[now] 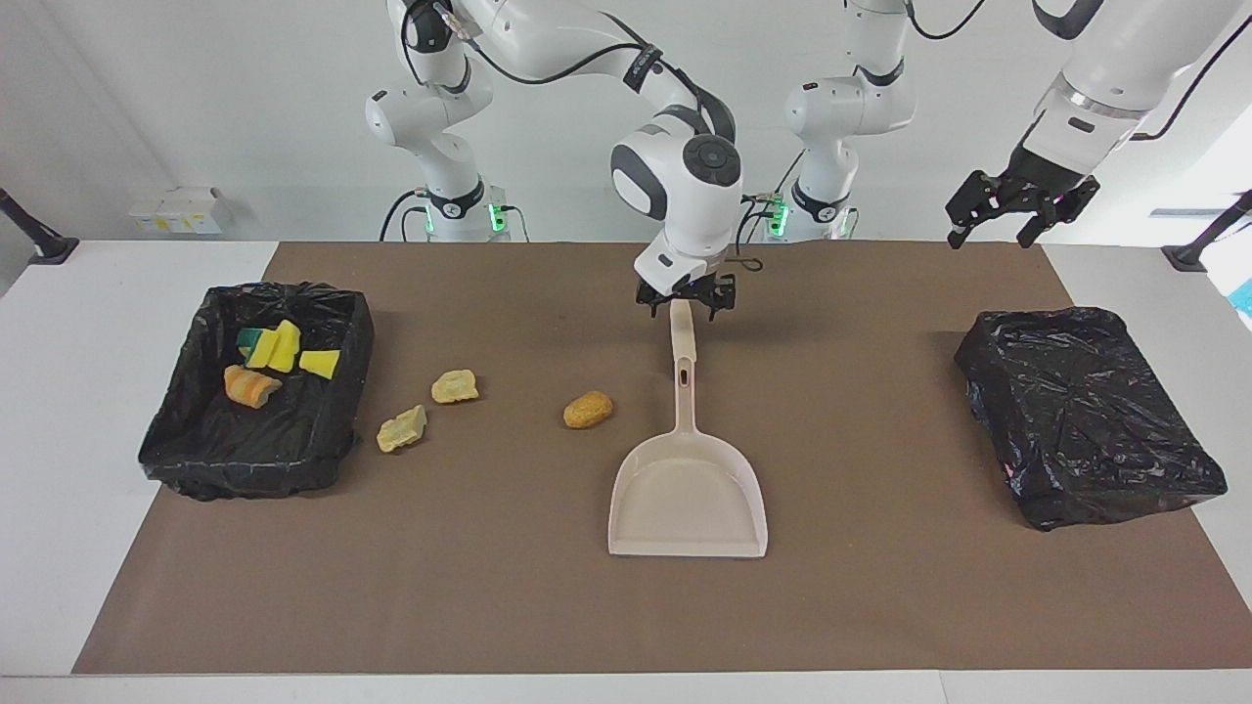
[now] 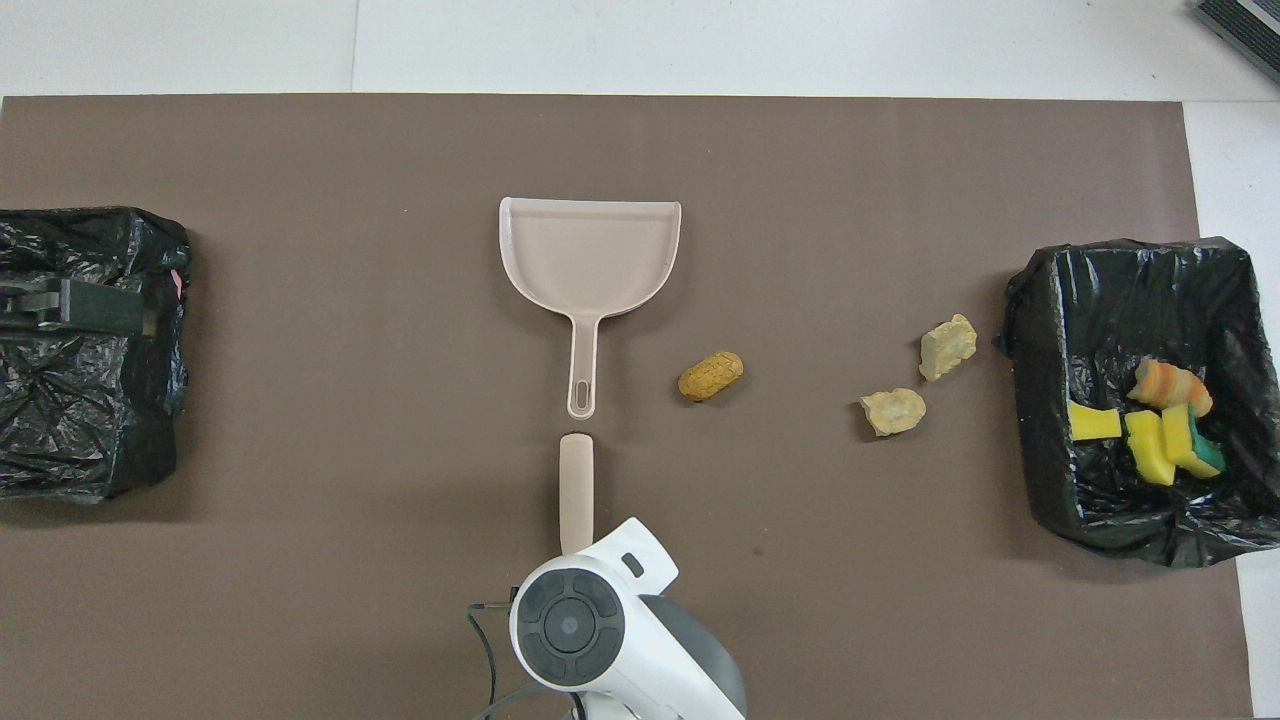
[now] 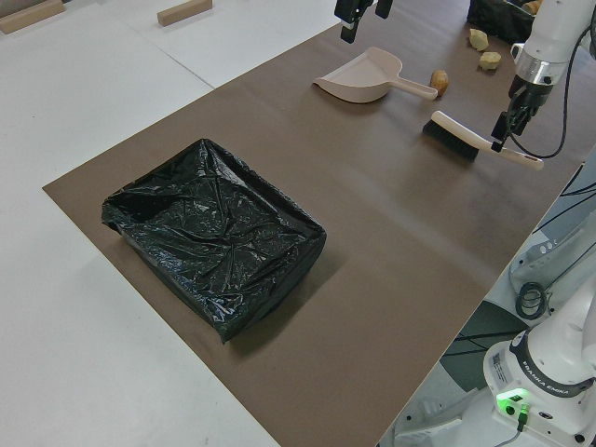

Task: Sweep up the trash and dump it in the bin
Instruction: 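Reach the left gripper to the dustpan while the right gripper grasps the brush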

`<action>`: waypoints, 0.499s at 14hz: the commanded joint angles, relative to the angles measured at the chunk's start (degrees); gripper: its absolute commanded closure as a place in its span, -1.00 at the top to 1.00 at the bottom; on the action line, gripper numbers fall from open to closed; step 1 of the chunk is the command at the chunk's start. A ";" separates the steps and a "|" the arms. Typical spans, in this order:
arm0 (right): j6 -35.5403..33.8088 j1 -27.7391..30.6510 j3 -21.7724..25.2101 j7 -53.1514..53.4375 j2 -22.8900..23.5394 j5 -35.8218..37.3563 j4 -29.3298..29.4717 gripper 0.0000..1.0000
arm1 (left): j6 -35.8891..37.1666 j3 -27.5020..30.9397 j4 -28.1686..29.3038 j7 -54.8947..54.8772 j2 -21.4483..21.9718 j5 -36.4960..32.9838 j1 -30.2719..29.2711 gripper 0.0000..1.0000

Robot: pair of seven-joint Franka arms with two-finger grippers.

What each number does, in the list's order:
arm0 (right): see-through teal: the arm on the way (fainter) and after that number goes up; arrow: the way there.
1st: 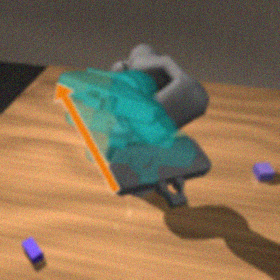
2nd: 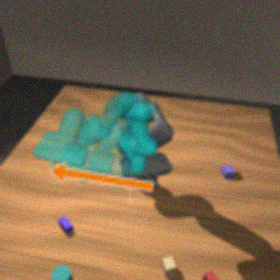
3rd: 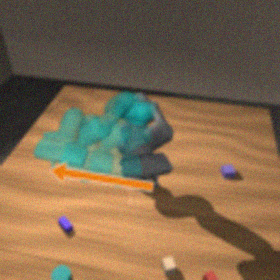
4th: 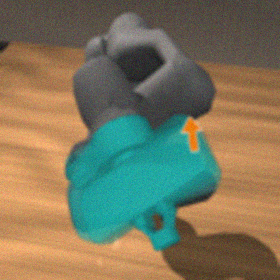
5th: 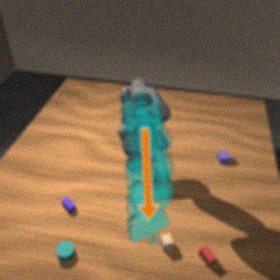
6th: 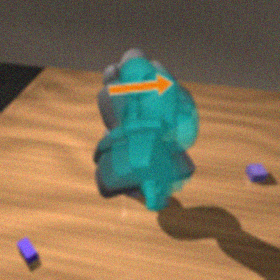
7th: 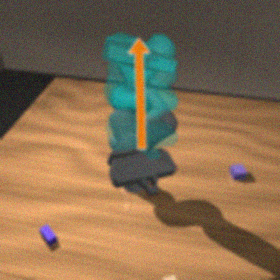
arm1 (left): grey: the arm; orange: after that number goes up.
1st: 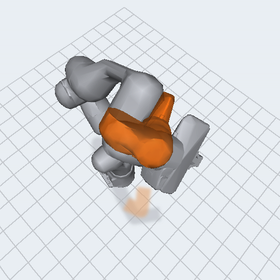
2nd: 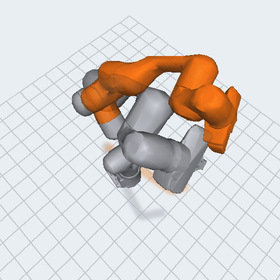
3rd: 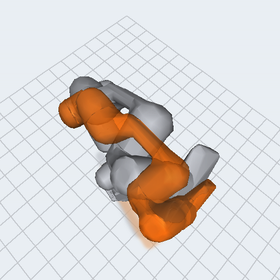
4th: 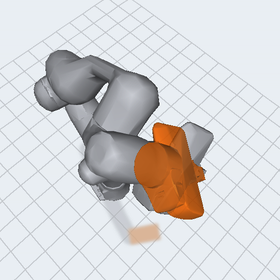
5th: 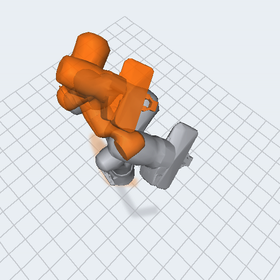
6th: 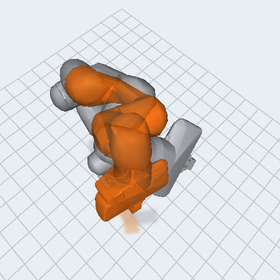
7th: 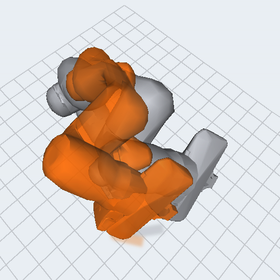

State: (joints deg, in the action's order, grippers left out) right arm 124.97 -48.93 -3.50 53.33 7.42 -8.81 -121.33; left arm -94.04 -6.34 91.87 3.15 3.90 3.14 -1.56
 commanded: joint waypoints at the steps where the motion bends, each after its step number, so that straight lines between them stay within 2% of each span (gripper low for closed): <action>1: 1.50 -0.64 0.16 1.25 -2.58 -1.65 -3.21 1.00 | -6.23 0.19 0.68 4.82 -2.31 0.11 4.62 1.00; 2: 1.50 -0.73 0.16 1.25 -2.50 -1.65 -3.29 1.00 | -8.51 0.19 0.59 7.63 -3.71 0.11 6.81 1.00; 5: 1.85 -1.08 0.16 1.16 -1.88 -1.65 -3.29 0.77 | -15.71 0.19 0.42 13.37 -8.72 0.11 13.41 1.00; 7: 3.60 -1.08 0.16 0.46 -0.92 -1.65 -3.12 0.58 | -19.07 0.19 -0.28 13.46 -11.97 0.02 15.17 1.00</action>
State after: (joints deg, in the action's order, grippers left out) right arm 125.85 -49.81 -3.47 53.51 6.44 -9.20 -123.34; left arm -110.36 -7.11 92.42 16.09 -5.33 3.21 12.01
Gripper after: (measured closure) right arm 0.106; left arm 0.000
